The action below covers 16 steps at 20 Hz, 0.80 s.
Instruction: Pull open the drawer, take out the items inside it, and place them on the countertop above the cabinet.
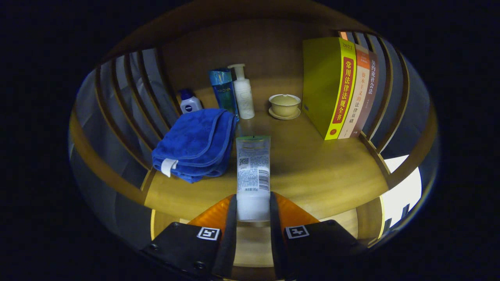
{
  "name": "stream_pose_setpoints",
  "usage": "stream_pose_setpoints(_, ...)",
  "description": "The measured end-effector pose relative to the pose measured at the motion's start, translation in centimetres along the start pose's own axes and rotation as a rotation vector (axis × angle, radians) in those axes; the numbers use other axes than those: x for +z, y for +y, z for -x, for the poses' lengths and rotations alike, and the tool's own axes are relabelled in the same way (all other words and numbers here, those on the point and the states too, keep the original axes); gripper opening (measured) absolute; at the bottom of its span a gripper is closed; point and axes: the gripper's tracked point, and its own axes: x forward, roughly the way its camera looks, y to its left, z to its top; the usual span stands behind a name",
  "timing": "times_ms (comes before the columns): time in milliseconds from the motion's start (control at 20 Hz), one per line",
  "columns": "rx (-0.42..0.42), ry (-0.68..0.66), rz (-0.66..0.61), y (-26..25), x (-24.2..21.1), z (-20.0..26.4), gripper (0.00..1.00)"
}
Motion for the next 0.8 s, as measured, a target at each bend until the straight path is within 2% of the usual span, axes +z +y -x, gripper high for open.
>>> stream_pose_setpoints(150,-0.053,0.017,0.015,-1.6,-0.5,-1.5,0.47)
stream_pose_setpoints(350,-0.049,0.051,-0.008,-1.9,-2.1,-2.7,0.49)
stream_pose_setpoints(400,-0.051,0.016,-0.004,-1.8,-1.5,-2.9,0.5)
stream_pose_setpoints(650,-0.055,0.021,0.0,-2.0,-1.8,-2.8,0.56)
stream_pose_setpoints(800,-0.05,0.021,-0.004,-1.7,-2.0,-2.4,0.79)
